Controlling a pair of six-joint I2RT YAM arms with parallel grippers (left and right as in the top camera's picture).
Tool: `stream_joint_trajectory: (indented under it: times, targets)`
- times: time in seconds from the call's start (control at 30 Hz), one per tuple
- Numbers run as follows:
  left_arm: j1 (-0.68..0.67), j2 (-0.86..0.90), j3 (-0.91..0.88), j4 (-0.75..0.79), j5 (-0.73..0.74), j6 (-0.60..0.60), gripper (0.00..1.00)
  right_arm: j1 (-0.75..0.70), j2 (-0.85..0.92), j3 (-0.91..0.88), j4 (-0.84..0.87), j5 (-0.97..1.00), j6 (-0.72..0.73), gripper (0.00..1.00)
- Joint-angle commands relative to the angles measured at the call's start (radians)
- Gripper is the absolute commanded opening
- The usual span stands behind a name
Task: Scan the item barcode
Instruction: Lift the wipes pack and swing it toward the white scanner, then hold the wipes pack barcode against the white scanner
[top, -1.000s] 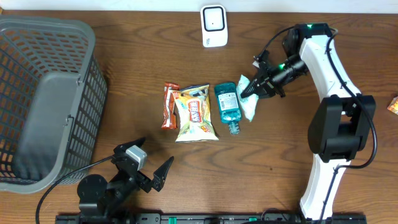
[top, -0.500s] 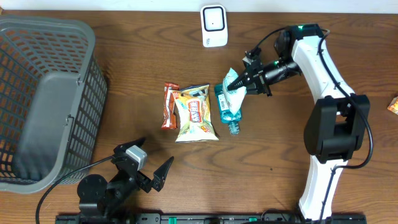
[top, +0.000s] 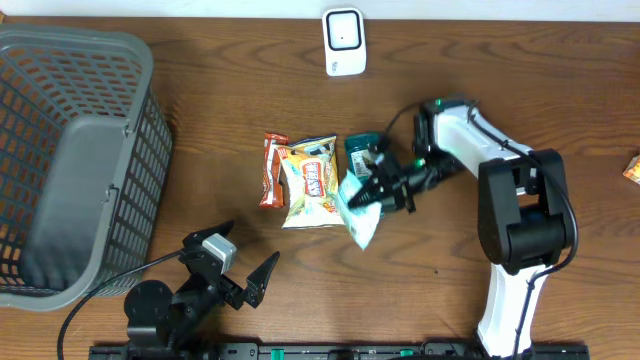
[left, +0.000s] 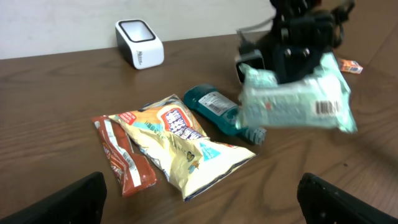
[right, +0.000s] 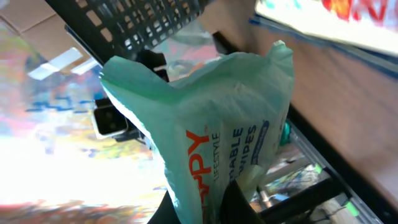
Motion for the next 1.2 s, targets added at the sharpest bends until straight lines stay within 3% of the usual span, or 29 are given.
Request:
stream_joint_trajectory:
  times: [0.0, 0.27, 0.53, 0.67, 0.83, 1.03, 1.17]
  targets:
    - [-0.003, -0.005, -0.001, -0.002, -0.001, 0.017, 0.98, -0.003, -0.024, -0.071, -0.001, -0.105, -0.125, 0.01]
    - [-0.003, -0.005, -0.001, -0.002, -0.001, 0.017, 0.98, -0.035, -0.101, -0.089, -0.001, -0.077, -0.158, 0.01]
    - [-0.003, -0.005, -0.001, -0.002, -0.001, 0.017, 0.98, -0.143, -0.457, -0.006, 0.027, 0.023, -0.183, 0.01]
    - [-0.003, -0.005, -0.001, -0.002, -0.001, 0.017, 0.98, -0.135, -0.633, 0.018, 0.274, 0.126, -0.16, 0.02]
    - [-0.003, -0.005, -0.001, -0.002, -0.001, 0.017, 0.98, -0.071, -0.745, 0.018, 0.641, 0.362, 0.036, 0.02]
    - [-0.003, -0.005, -0.001, -0.002, -0.001, 0.017, 0.98, 0.07, -0.708, 0.015, 1.012, 0.871, 0.316, 0.01]
    - [-0.003, -0.005, -0.001, -0.002, -0.002, 0.017, 0.98, 0.14, -0.627, 0.015, 1.196, 0.994, 0.327, 0.01]
